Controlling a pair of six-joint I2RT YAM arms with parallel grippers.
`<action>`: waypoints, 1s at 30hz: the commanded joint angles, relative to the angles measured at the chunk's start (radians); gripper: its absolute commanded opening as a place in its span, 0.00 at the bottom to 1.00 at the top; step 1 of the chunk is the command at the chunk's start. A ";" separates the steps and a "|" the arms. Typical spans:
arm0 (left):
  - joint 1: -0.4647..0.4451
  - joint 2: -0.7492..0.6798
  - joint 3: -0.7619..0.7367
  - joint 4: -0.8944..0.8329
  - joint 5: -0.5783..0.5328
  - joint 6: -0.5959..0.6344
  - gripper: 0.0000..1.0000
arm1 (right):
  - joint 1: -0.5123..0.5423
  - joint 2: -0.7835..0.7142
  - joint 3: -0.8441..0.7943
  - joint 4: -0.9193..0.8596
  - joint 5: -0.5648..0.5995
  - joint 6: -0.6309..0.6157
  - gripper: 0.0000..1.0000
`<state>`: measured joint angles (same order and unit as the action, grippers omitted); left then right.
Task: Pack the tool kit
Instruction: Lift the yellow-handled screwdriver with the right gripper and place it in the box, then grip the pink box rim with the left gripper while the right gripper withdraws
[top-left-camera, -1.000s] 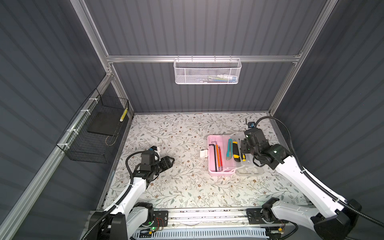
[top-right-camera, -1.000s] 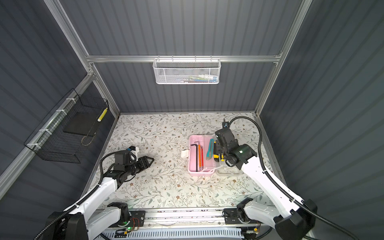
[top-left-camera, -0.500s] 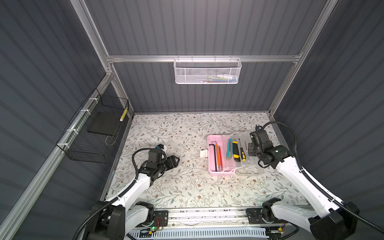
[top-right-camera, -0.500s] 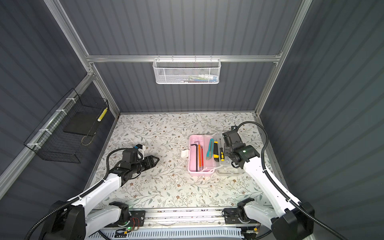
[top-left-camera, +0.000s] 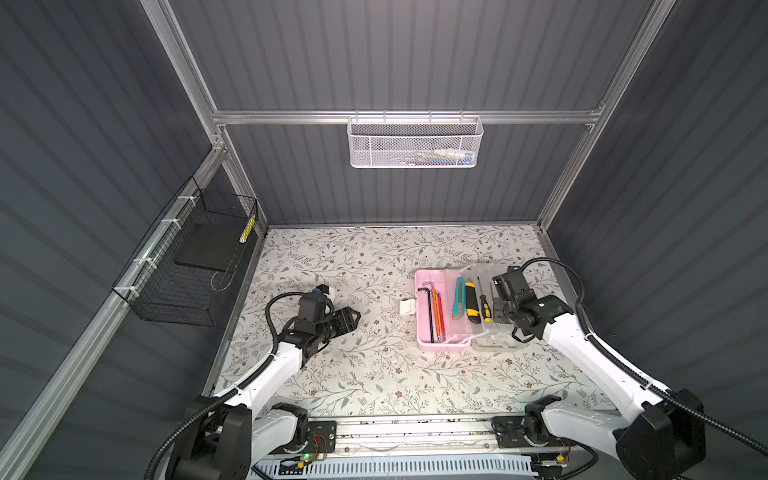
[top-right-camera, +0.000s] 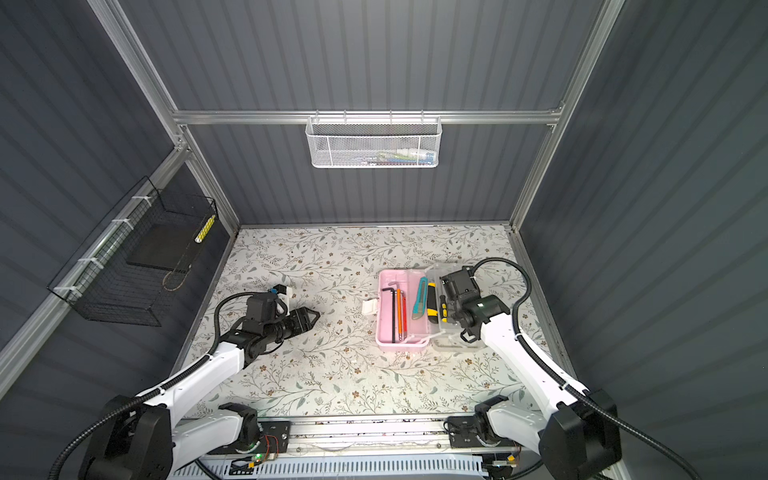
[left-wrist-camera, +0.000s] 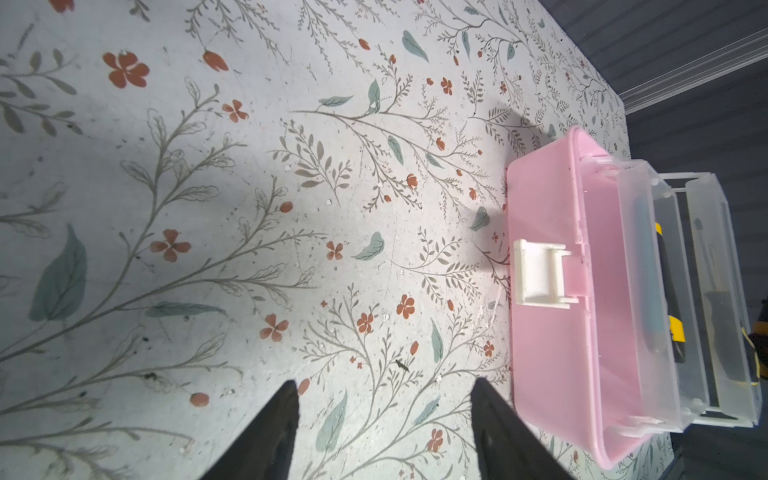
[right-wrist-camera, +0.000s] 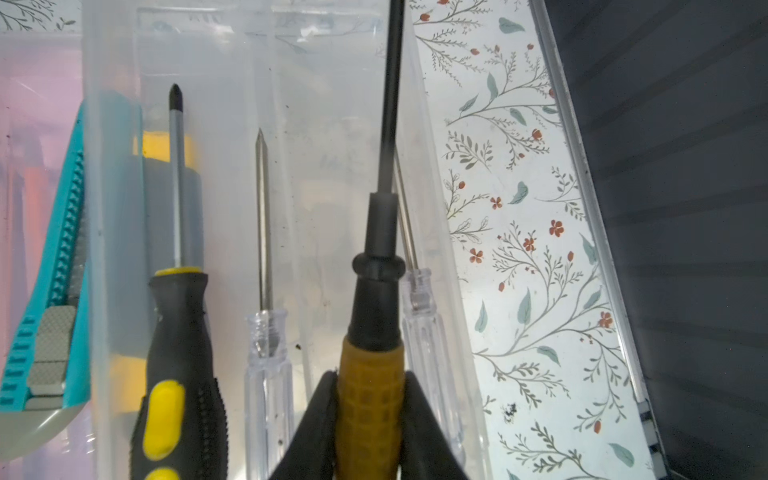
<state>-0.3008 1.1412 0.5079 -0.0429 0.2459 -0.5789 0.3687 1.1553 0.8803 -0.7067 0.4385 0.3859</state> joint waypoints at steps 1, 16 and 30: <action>-0.009 0.012 0.026 0.008 -0.007 0.012 0.66 | -0.002 -0.005 -0.016 -0.018 -0.007 0.041 0.02; -0.030 0.050 0.095 -0.030 -0.057 0.027 0.67 | -0.001 -0.075 0.006 -0.059 -0.025 0.050 0.47; -0.232 0.365 0.450 -0.041 -0.189 0.096 0.67 | 0.062 -0.418 -0.071 -0.014 -0.243 0.268 0.49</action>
<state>-0.5068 1.4555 0.8906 -0.0704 0.0963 -0.5251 0.4061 0.7956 0.8516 -0.7200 0.2668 0.5602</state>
